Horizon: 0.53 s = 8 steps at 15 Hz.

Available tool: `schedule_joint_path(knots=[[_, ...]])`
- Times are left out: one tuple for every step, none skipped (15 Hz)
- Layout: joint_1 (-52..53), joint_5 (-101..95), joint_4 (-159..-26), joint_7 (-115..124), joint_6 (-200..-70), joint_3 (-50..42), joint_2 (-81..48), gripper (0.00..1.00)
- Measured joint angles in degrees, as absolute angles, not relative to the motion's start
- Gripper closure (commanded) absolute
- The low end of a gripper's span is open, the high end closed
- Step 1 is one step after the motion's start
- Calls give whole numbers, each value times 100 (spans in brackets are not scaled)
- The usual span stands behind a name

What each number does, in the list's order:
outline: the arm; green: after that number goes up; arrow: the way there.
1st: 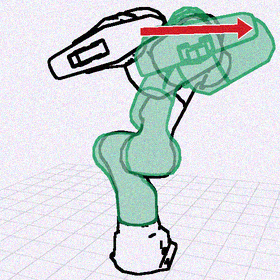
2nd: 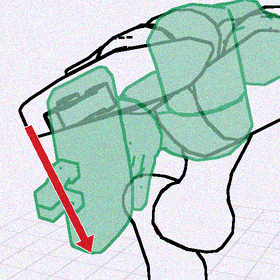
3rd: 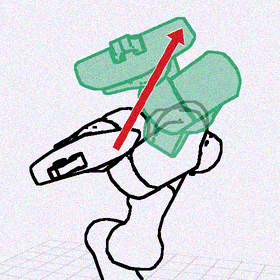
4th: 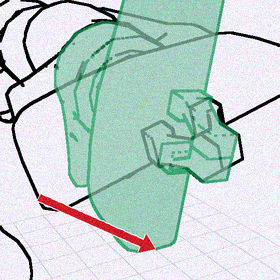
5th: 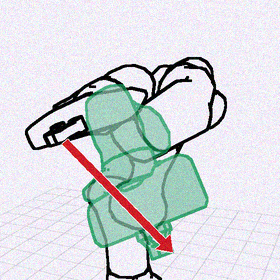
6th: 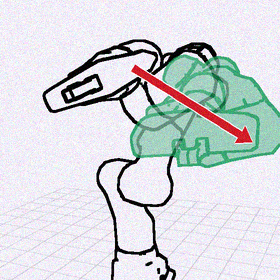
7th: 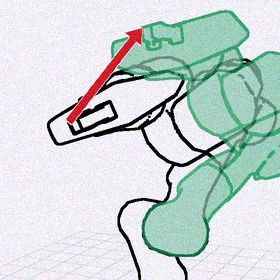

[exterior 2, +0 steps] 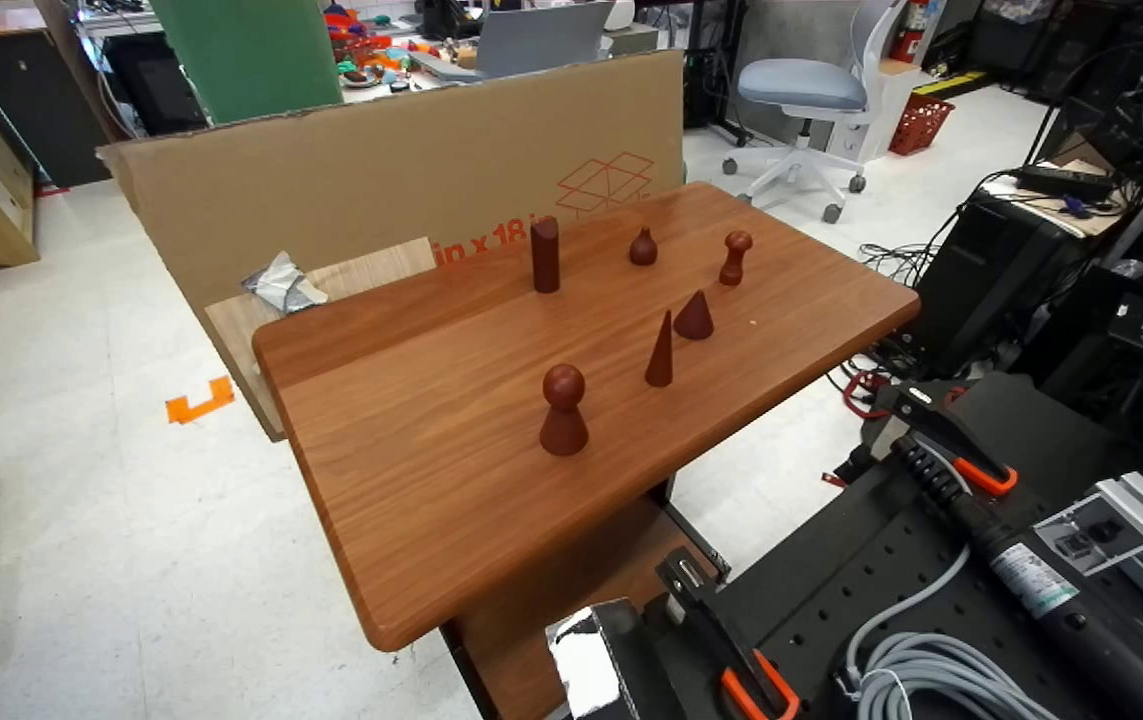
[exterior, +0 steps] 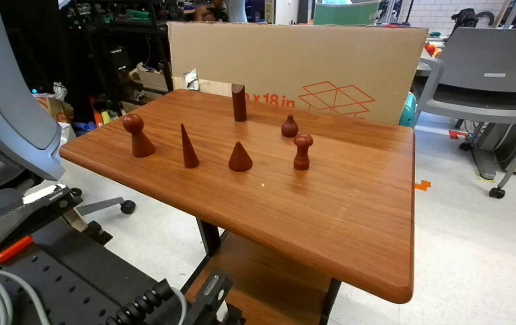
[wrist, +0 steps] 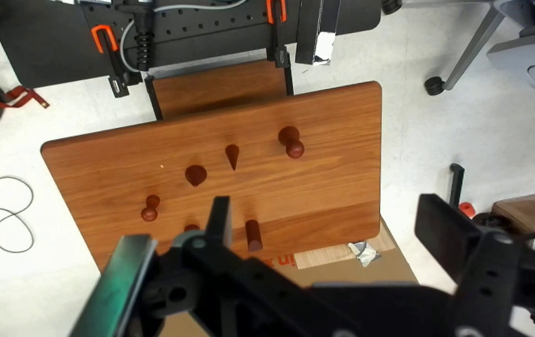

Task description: Move the cylindrical block slightly to the left

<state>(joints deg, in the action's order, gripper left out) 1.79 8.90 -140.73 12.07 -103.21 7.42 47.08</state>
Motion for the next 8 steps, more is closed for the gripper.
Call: schedule_joint_path(knots=[[179, 880, -13927, 1206, -10428, 771, 4437, 0], [177, 869, -13759, 1206, -10513, 789, 4147, 0], [174, 836, -13559, 1206, -10577, 795, 3832, 0], [165, 780, -13330, 1206, -10596, 795, 3498, 0], [149, 707, -13093, 1206, -10598, 793, 3167, 0], [129, 607, -12839, 1206, -10598, 787, 2827, 0], [104, 485, -12577, 1206, -10597, 780, 2480, 0], [79, 365, -12314, 1206, -10597, 765, 2138, 0]])
